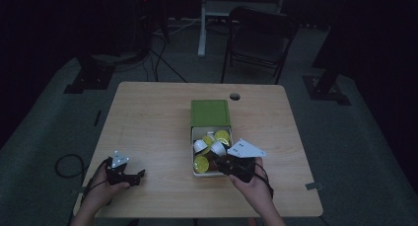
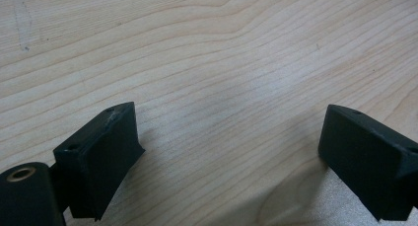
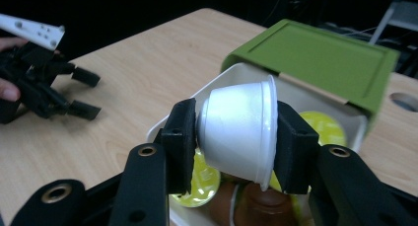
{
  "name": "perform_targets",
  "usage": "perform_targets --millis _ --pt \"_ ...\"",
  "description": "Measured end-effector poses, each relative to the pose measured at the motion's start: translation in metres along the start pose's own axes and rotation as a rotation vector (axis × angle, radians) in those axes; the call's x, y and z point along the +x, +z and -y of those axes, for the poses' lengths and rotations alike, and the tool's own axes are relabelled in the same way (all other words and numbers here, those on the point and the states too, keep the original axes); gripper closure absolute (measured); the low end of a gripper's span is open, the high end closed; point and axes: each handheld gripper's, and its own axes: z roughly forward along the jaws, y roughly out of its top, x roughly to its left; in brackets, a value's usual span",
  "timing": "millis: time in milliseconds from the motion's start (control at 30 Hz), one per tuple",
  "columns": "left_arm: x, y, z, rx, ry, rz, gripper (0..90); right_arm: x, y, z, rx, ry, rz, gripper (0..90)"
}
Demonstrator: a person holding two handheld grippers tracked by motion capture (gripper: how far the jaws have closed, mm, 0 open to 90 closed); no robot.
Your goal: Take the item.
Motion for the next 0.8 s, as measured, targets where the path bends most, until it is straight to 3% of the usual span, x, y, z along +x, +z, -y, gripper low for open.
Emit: perform_targets --millis 200,433,800 --pt "0.0 0.0 0.0 0.0 0.0 0.0 8.7 -0.013 -0.011 -0.001 -0.028 0.03 0.037 57.1" --pt "0.0 0.0 0.0 -0.001 0.0 -0.001 8.7 -0.029 -0.025 -0.001 -0.057 0.033 0.097 57.1" --pt "0.0 0.0 0.0 -0.001 0.0 -0.001 8.7 -0.053 -0.038 0.015 -0.042 0.056 0.184 57.1"
